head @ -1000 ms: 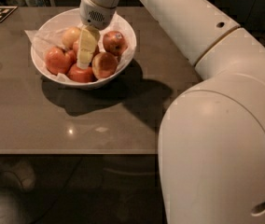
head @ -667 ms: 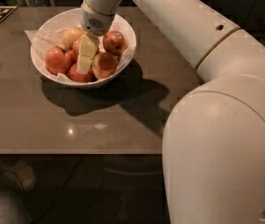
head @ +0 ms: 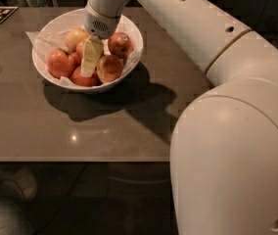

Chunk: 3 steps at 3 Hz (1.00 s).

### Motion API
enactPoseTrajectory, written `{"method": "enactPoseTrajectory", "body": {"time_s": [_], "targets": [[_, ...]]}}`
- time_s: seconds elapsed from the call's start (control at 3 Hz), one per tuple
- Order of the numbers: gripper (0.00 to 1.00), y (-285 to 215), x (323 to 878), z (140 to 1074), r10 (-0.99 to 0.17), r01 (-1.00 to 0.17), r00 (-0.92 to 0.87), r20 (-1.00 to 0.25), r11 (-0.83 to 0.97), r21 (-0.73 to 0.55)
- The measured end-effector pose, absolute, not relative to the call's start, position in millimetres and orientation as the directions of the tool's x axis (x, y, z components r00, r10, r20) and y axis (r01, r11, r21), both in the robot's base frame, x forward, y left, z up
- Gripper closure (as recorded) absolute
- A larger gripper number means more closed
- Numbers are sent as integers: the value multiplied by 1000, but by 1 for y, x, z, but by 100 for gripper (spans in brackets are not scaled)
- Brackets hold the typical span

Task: Pick apple from white bowl

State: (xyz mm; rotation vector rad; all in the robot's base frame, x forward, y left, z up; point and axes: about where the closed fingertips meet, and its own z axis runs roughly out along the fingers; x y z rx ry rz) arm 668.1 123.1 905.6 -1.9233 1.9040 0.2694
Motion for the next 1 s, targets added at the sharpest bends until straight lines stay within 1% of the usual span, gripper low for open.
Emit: {"method": "enactPoseTrajectory", "body": {"time_s": [1.0], "targets": [[89, 123, 668, 906, -906, -987, 44, -421, 25, -157]]}}
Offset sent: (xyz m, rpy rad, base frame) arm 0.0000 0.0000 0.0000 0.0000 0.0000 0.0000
